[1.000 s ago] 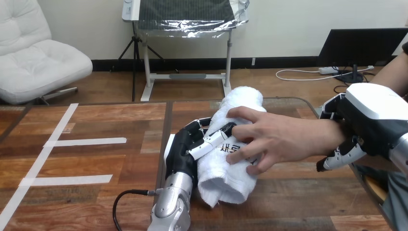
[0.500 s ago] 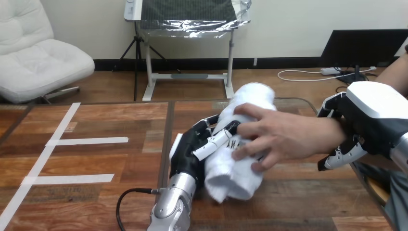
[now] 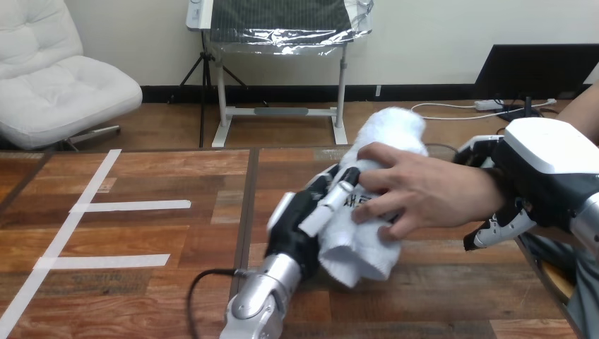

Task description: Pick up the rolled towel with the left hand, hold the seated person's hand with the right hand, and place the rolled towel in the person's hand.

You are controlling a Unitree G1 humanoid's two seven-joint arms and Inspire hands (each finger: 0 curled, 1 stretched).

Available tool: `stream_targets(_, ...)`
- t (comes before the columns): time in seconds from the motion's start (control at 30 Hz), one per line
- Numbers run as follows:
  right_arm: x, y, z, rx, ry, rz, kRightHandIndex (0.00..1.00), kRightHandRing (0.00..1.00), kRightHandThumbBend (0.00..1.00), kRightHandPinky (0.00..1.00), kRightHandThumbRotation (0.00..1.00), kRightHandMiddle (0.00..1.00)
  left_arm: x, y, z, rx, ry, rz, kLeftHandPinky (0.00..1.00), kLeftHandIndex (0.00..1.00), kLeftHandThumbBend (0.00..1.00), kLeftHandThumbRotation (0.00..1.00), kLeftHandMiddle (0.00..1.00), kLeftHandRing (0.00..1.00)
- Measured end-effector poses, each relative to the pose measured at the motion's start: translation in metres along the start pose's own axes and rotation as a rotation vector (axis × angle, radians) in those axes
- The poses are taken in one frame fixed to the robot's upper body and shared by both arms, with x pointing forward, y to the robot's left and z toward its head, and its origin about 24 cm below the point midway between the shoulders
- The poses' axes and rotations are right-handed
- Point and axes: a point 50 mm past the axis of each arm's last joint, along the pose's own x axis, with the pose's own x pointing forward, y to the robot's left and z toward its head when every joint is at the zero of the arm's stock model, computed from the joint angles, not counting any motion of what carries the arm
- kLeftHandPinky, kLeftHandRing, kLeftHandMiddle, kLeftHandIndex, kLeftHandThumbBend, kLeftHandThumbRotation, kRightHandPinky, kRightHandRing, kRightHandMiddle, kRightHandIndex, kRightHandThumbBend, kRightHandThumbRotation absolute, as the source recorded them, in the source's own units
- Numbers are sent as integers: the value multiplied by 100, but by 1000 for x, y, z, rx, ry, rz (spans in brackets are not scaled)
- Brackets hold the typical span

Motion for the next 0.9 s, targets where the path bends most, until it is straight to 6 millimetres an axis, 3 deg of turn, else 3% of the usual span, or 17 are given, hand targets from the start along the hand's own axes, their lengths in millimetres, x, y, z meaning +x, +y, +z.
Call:
stream_targets(0.3, -1, -3, 5, -27, -32, -22, 85, 94, 100, 82, 0, 93, 3, -6, 8, 37, -32, -70, 100, 100, 95, 96, 100, 100)
stream_targets(0.9, -1, -4, 8, -36, -55, -39, 85, 93, 100, 81, 0, 95, 6, -9, 21, 49, -91, -112, 100, 100, 91, 100, 100, 100)
